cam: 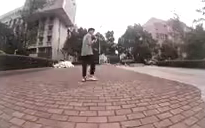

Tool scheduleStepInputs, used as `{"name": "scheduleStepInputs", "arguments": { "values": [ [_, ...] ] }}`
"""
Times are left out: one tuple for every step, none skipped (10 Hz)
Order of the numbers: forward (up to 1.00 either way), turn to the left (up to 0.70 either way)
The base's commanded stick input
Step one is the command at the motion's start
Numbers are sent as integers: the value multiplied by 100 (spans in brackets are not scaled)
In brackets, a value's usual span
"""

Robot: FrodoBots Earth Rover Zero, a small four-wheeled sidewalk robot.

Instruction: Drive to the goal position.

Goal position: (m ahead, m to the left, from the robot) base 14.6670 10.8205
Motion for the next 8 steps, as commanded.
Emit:
{"name": "scheduleStepInputs", "arguments": {
  "values": [
    [70,0],
    [70,0],
    [70,0],
    [70,0],
    [70,0],
    [70,0],
    [70,0],
    [70,0]
  ]
}}
